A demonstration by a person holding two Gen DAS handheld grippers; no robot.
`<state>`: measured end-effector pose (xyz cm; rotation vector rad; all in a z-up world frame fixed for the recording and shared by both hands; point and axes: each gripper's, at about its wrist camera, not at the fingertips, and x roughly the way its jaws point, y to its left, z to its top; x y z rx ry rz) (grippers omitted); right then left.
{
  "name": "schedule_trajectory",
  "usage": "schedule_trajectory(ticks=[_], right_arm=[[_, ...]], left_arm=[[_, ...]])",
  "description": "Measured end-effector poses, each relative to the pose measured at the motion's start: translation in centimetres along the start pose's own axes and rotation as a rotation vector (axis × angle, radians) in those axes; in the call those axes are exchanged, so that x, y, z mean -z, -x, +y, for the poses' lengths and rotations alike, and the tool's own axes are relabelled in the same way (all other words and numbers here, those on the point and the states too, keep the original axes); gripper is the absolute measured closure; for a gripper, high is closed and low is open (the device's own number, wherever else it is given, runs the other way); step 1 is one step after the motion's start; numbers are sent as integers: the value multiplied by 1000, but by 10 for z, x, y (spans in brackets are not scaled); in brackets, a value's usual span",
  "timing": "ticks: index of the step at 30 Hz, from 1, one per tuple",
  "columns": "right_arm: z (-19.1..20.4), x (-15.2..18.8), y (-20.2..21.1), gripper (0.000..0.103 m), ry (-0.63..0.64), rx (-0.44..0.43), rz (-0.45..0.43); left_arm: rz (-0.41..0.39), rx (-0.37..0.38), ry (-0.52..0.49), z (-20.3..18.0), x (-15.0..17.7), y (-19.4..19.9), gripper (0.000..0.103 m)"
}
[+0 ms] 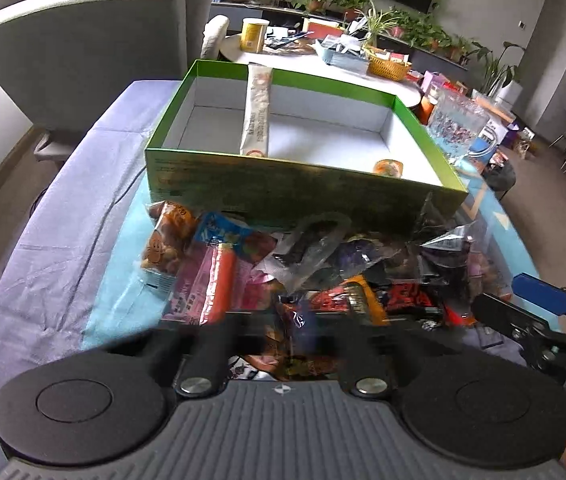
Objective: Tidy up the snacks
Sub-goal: 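Grasp a red candy bag with the left while the right grasps the orange biscuit pack, then release the red candy bag into the box with the left while the right places the biscuit pack inside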
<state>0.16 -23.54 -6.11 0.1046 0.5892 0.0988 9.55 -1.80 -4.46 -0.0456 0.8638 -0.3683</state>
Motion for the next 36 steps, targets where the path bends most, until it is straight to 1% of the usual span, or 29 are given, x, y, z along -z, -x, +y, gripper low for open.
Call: schedule_trajectory(ticks=[4,13,15,18,21,23,25,26,27,32,36], right_arm=[[7,2,-1,51,12,-26,12],[44,6,-18,51,54,-150,61],[54,7,-26,51,63,-161,82],[67,9,-39,51,82,-142,110],[74,10,-50,51,91,-93,144],[76,11,-55,51,100,-78,164],[74,11,-57,58,86,-90,176],[73,10,-55,61,78,-92,176],[73,10,-53,62,81,-86,172],[68,3,-40,62,83,-69,141],[68,-5,-23,62,85,-67,87]], left_arm=[[-42,18,5,2,1,8,103],[-133,-20,17,15,-7,34,102],[-152,-33,14,19,-8,41,102],[-178,-38,25,27,-9,49,102],[-202,-41,31,31,-11,54,102],[-212,-35,37,33,-11,56,102],[-216,-27,41,34,-11,56,102],[-219,-23,41,34,-11,57,102],[-221,-20,41,35,-11,58,102],[-235,-8,49,37,-10,61,102],[-246,2,47,36,-12,64,102]])
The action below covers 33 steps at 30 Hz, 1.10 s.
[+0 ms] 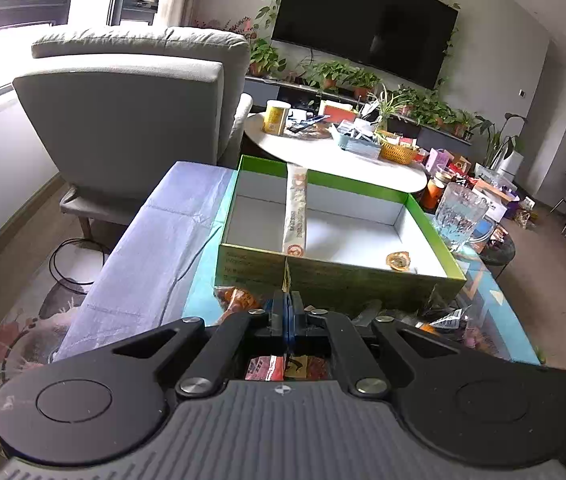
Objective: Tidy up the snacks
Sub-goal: 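Release the red candy bag into the box with the left while the right places the biscuit pack inside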
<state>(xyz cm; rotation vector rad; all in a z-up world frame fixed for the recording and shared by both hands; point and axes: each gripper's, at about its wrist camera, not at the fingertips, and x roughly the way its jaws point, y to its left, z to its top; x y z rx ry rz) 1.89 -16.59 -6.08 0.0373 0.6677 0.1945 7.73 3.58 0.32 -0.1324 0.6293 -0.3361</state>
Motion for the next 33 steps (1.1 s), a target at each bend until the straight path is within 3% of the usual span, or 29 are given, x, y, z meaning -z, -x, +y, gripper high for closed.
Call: schedule_trajectory(ticks=[8,15,25,33], right_arm=[[-9,-34,23,62,-11,21,-151],[-25,-60,13,62,-35,52,-213],[-49,-82,-18,62,-87,76,-216],[-67,-85,-51,62,-145,76,-166]], left_arm=[[-50,12,-13,-6,-18,0,102],[-100,14,-40,-19,-47,-17,102],[-82,-10,-44,-24,-75,-71,102],[-21,-44,-25,-16,-76,-112,102]])
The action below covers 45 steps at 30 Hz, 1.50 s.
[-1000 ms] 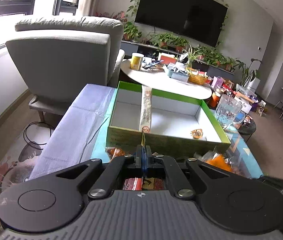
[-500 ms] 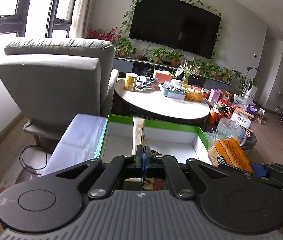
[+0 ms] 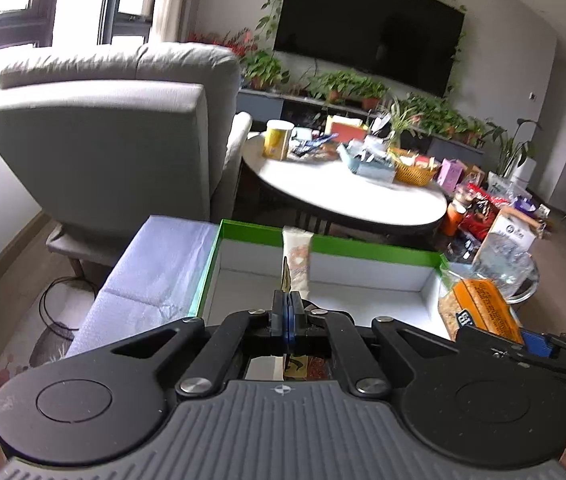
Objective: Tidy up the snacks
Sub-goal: 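Release the red candy bag into the box with the left while the right places the biscuit pack inside, then grasp a pink candy bag with the left while the right grasps a black-and-white wrapped bar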
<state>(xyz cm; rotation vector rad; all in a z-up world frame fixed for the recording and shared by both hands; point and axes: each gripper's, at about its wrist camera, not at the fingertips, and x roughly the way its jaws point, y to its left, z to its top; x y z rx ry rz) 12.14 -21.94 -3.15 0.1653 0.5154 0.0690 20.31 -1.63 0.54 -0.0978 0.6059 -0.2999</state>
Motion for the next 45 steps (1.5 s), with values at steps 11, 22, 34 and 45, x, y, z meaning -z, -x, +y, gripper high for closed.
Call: schedule_trajectory(ticks=[11,22,34,45], right_arm=[[-2,5,-30,62,-13,4,69],[0,6,-35,61,-18,31,90],[2,5,-5,61,-7,8,38],[14,12,29,60,53,-48,15]], left_arm=[[91,-27,13,12,11,-34,102],[137,-52,39,17,13,-33,69],[122,-61,20,29,23,12,63],[236,-8,73,45,65,37,63]])
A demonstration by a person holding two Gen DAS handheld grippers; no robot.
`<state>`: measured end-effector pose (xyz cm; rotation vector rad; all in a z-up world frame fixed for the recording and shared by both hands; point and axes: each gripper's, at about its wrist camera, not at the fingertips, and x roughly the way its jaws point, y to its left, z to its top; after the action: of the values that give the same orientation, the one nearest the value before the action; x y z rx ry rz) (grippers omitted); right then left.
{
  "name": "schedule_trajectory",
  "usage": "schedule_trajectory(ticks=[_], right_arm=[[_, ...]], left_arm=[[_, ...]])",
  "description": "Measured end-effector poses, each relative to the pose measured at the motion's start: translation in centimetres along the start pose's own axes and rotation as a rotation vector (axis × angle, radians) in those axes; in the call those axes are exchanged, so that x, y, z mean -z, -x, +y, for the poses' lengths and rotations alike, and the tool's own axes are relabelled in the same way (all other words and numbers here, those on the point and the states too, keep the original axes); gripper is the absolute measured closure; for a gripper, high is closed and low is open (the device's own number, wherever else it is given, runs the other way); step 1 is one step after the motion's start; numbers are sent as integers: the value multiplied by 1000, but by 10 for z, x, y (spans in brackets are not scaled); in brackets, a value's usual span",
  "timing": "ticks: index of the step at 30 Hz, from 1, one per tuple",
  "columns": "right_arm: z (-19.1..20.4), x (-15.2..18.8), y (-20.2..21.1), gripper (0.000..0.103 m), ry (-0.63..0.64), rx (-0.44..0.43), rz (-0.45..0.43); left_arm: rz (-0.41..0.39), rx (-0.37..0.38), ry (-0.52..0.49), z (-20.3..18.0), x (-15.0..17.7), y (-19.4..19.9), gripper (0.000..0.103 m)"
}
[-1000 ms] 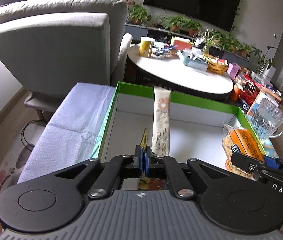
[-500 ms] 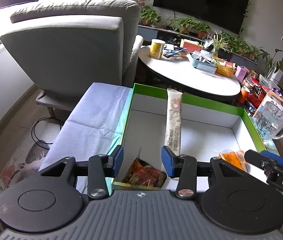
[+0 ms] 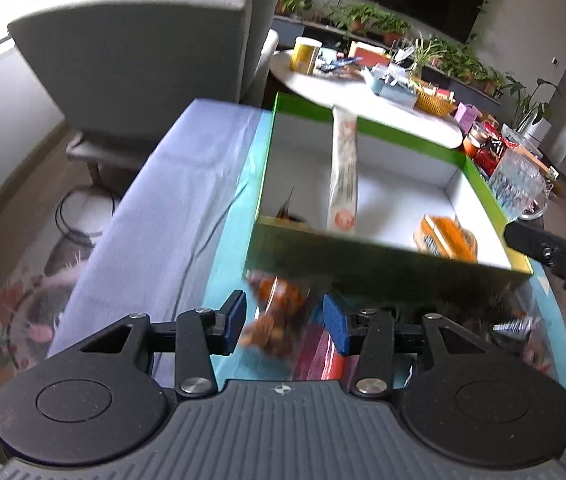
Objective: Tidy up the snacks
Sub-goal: 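Grasp a pink candy bag with the left while the right grasps a black-and-white wrapped bar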
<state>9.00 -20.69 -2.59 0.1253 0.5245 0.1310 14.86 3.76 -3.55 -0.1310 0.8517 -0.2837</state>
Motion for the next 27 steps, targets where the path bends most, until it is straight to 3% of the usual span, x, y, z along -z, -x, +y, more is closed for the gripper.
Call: schedule_trajectory(ticks=[10,27], right_arm=[[21,21,14,60,86,-80,43],[70,82,17,60,217,-306,254]], left_arm=[[29,50,10,2,19,6,63],[100,89,25,2,33,-11,64]])
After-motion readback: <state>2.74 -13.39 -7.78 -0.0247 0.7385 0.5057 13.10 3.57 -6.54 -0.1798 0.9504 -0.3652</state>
